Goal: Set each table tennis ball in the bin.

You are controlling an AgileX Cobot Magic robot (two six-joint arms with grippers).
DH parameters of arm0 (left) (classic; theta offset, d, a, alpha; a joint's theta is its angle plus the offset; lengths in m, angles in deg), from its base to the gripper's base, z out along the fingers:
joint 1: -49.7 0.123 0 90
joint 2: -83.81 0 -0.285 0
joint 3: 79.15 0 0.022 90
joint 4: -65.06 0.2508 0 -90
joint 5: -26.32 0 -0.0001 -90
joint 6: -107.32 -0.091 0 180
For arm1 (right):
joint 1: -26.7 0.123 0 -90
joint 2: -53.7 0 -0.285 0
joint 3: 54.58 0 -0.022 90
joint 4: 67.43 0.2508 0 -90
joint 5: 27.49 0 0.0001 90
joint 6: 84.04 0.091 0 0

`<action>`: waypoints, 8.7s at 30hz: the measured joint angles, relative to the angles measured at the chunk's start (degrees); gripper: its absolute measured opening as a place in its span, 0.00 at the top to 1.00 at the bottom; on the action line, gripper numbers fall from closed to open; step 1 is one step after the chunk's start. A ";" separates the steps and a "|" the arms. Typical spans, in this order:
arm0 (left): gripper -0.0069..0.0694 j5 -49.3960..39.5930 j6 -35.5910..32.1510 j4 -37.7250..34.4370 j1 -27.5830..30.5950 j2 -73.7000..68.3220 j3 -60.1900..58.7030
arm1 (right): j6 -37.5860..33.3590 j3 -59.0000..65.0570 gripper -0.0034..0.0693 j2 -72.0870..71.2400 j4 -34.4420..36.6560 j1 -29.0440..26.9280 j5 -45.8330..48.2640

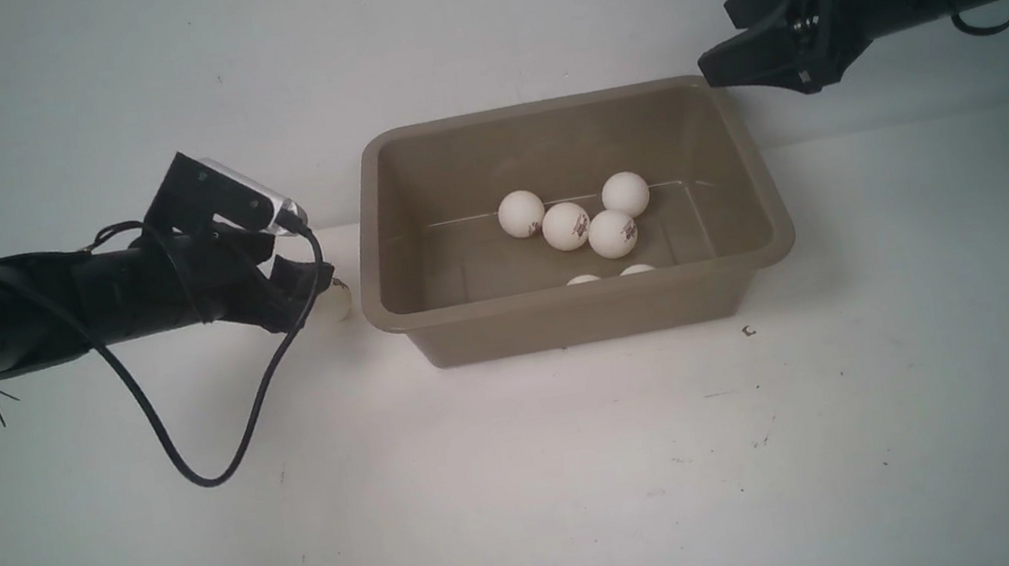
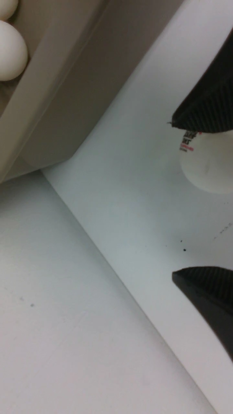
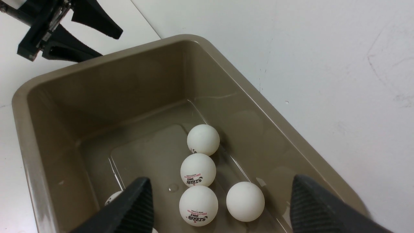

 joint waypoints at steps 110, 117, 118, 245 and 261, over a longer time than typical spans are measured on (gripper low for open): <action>0.21 17.78 20.96 1.88 -13.10 29.71 -0.18 | 45.32 0.83 0.25 -51.42 -10.05 -15.07 6.37; 0.21 17.99 20.96 1.51 -13.11 29.71 -0.18 | 46.27 7.71 0.25 -52.75 -9.90 -15.07 11.55; 0.21 17.99 20.96 1.51 -13.11 29.71 -0.18 | 46.27 8.37 0.25 -53.25 -10.25 -15.07 11.50; 0.21 13.39 15.39 -1.24 -13.16 33.13 -0.18 | 61.35 82.77 0.36 -96.45 -43.27 12.94 -28.03; 0.21 -22.21 97.55 78.14 -13.16 63.60 -0.18 | 61.35 82.77 0.36 -96.45 -43.27 12.94 -28.03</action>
